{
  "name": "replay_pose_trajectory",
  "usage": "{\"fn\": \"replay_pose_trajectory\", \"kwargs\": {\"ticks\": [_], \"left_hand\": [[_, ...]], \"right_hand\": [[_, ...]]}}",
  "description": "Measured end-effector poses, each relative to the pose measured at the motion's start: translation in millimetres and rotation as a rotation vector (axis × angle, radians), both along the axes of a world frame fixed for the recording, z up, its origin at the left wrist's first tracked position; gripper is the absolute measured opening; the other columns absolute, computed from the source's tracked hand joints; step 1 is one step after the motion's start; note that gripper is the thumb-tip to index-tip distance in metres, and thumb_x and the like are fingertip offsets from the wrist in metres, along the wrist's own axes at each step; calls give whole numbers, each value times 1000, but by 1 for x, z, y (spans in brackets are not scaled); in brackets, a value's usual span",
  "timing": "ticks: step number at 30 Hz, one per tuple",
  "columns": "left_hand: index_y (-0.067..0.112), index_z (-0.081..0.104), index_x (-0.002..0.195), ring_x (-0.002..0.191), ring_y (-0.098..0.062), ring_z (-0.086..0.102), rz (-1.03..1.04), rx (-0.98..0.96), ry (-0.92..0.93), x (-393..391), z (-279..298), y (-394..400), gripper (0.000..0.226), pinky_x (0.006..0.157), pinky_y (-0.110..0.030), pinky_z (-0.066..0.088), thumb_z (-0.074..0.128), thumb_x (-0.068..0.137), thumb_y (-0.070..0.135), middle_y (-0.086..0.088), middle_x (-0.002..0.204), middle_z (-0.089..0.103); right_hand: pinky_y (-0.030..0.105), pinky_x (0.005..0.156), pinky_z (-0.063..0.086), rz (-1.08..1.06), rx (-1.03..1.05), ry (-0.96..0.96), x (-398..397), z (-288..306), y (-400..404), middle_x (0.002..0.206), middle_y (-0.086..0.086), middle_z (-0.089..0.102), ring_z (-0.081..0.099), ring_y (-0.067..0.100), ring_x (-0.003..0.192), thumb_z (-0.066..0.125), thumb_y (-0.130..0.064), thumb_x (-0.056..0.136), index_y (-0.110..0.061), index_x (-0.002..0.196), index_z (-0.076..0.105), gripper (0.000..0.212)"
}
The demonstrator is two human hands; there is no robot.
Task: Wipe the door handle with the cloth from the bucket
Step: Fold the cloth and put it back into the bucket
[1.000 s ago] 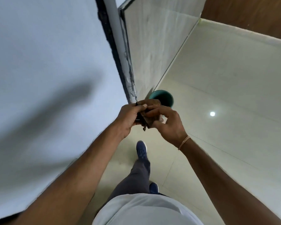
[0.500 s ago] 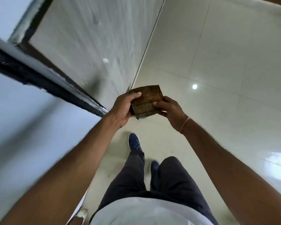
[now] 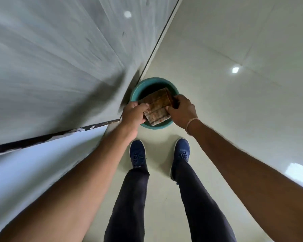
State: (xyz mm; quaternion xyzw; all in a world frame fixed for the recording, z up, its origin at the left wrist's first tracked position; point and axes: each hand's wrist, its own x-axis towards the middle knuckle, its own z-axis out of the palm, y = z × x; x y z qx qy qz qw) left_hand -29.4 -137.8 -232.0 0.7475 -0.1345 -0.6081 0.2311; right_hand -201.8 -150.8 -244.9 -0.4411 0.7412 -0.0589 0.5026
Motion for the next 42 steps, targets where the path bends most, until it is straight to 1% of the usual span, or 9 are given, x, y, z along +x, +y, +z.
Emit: {"fn": "replay_pose_trajectory", "kwargs": {"ticks": [3,7,10,16,22,25,28,33,42], "left_hand": [[16,67,114,115,-28,67,-24,45,-24,-2,-46,-9,24,104,-45,54,69,96,32,-11,119,71],[21,59,89,90,-21,56,-26,90,-70,7,-135,-20,18,98,-39,50,63,103,31,3,87,56],[27,57,86,106,-23,58,-35,103,-41,15,-170,-21,22,109,-42,48,58,107,34,7,94,57],[34,46,81,100,-19,44,-57,77,67,19,-206,-22,24,94,-39,37,57,100,43,8,88,46],[32,54,86,105,-19,52,-75,23,39,18,-218,-16,20,114,-46,45,57,102,42,-1,108,53],[32,56,85,106,-19,55,-81,24,22,20,-215,-17,19,119,-50,43,57,86,50,0,110,56],[32,62,91,121,-21,63,-78,3,-29,20,-208,-15,12,120,-50,45,59,98,43,6,111,65],[14,62,138,129,-16,61,-173,-83,-124,17,-176,-3,34,116,-35,47,58,107,29,-2,137,66],[11,48,155,146,-23,49,-621,-330,-456,8,13,30,57,118,-30,35,65,103,28,-9,157,55]], "right_hand": [[42,101,54,109,-16,59,8,-47,-18,136,16,64,63,39,121,60,-21,97,-26,146,52,49],[39,102,51,246,17,134,28,-151,-39,139,14,63,61,38,124,55,-13,97,-28,144,56,50],[39,99,53,330,75,153,40,-204,-47,136,19,64,64,42,121,55,-14,96,-27,144,58,50],[34,107,47,297,224,131,54,-290,-64,144,16,64,62,34,131,56,-19,104,-12,148,57,44],[36,119,36,548,155,349,57,-332,-64,157,20,50,48,34,146,38,-20,113,-1,153,46,45],[40,110,46,507,154,310,59,-320,-62,144,23,60,57,39,135,51,-13,106,1,142,58,38],[43,109,48,443,125,298,57,-302,-60,139,25,63,62,42,129,52,-11,104,-2,142,57,39],[43,106,53,544,28,248,48,-233,-51,134,21,65,63,41,126,62,-10,91,-16,146,54,56],[47,114,47,601,-208,150,17,10,-16,155,2,54,49,28,142,67,-22,94,-22,151,51,60]]}}
